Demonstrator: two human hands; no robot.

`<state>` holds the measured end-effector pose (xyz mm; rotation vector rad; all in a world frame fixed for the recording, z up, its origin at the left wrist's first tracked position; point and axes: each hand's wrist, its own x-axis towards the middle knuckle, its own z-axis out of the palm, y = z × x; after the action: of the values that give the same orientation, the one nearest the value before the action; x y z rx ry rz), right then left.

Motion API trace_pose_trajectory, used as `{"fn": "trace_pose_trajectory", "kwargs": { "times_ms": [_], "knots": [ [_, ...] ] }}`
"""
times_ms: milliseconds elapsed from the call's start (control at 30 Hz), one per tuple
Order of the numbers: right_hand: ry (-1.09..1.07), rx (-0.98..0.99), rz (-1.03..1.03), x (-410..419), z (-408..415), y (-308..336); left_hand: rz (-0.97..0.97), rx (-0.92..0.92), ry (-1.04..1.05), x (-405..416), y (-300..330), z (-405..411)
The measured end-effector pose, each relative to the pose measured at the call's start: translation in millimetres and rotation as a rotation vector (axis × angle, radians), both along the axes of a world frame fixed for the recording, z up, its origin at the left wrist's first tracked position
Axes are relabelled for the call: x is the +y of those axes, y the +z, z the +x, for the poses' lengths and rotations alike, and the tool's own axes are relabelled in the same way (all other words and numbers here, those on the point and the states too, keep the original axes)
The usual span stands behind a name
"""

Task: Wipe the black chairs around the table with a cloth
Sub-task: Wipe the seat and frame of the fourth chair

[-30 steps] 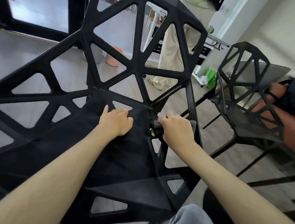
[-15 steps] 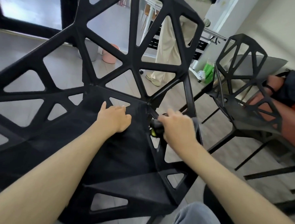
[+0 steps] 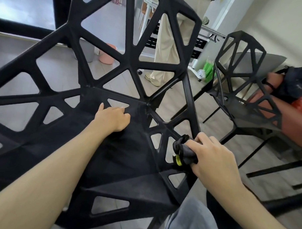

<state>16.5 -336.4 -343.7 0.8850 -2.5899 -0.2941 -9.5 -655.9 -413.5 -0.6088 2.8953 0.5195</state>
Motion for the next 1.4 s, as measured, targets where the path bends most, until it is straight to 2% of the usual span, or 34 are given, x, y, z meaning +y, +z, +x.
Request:
{"fn": "trace_pose_trajectory", "kwargs": {
  "times_ms": [267, 467, 633, 800, 1000, 1133, 1300, 1400],
  "knots": [
    [0.072, 0.121, 0.048, -71.0, -54.3, -7.6, -0.01, -0.005, -0.011, 1.5, 3.8, -0.7],
    [0.159, 0.099, 0.023, -74.2, -62.7, -8.6, -0.029, -0.018, -0.013, -0.4, 2.9, -3.7],
    [0.084, 0.049, -0.028, -72.0, -46.1, -21.0, -0.008, -0.028, -0.002, -3.8, 2.4, -10.6],
    [0.015, -0.127, -0.055, -62.0, -25.3, -19.4, 0.041, -0.062, 0.008, 0.9, 11.4, -5.6],
    [0.042, -0.266, -0.053, -56.6, -20.8, -16.3, 0.19, -0.352, -0.028, 2.2, 37.9, -9.9],
    [0.041, -0.466, -0.091, -61.2, -32.4, 9.4, 0.157, -0.298, -0.06, 5.9, 69.6, 4.1],
    [-0.048, -0.793, -0.367, -49.9, -34.0, 73.3, 0.009, -0.223, -0.134, 7.6, 155.8, -4.9],
    [-0.142, -0.987, -0.652, -44.6, -27.1, 114.2, -0.053, -0.177, -0.185, 14.9, 210.2, -16.8]
  ]
}}
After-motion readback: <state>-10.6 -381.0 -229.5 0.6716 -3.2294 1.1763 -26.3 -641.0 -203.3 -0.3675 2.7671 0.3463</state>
